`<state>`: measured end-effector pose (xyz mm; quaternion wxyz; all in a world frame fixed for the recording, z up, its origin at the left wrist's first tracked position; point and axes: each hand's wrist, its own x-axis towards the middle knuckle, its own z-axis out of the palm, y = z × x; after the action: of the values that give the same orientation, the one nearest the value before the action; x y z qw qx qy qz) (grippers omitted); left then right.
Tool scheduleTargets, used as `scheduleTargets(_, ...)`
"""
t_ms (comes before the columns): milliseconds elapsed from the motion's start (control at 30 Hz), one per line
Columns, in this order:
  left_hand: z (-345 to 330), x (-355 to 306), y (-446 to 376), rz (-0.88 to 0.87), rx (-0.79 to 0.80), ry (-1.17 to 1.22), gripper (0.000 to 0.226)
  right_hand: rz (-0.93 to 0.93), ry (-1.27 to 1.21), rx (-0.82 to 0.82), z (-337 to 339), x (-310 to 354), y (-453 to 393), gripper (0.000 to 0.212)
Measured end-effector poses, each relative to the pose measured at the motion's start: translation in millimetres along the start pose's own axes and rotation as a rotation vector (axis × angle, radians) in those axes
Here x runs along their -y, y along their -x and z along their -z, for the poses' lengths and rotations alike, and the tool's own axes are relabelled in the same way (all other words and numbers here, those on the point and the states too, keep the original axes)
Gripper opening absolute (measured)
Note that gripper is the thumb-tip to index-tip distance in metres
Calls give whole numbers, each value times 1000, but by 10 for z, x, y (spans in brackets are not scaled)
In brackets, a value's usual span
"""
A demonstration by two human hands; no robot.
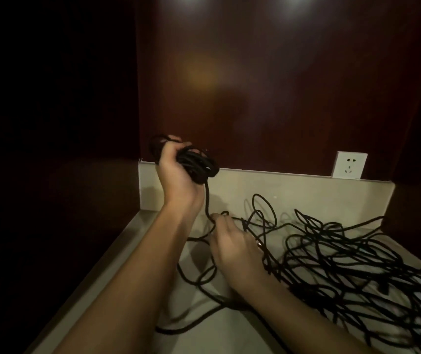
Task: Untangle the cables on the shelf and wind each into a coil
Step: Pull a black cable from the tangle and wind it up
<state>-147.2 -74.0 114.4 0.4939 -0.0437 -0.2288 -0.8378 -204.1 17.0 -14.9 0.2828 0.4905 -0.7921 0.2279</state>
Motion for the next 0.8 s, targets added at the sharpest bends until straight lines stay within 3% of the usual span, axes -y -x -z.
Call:
scheduleTargets(100,143,22,-49,-256,-22,-417,26,-15,-136,44,195,-19,76,20)
scheduleTargets(233,409,-18,-136,-515,386,-1025,21,138,-87,142,593,-207,44,18)
scheduleTargets(367,496,-74,-155,-529,727,-1497,39,235,261,200,903,-342,-19,20)
scheduleTargets(433,504,-42,-118,-625,817,-1658,35,275,256,281,959,-302,-2,13)
scheduleTargets(533,486,14,-47,-693,719,-1631,31,265,-125,349,1015,-234,39,7)
scheduleTargets(600,486,55,-42,-774,595,-1615,35,48,-618,406,1008,-212,86,7)
scheduleTargets(667,487,72,-87,-854,552,-1731,43,-96,-897,530,985,-208,134,26)
scheduleTargets(733,530,66,-102,-859,612,-1860,52,-83,-860,717,968,-273,152,46)
scheduleTargets(800,627,63,-73,-836,715,-1980,61,-47,-638,793,1022,-392,90,58)
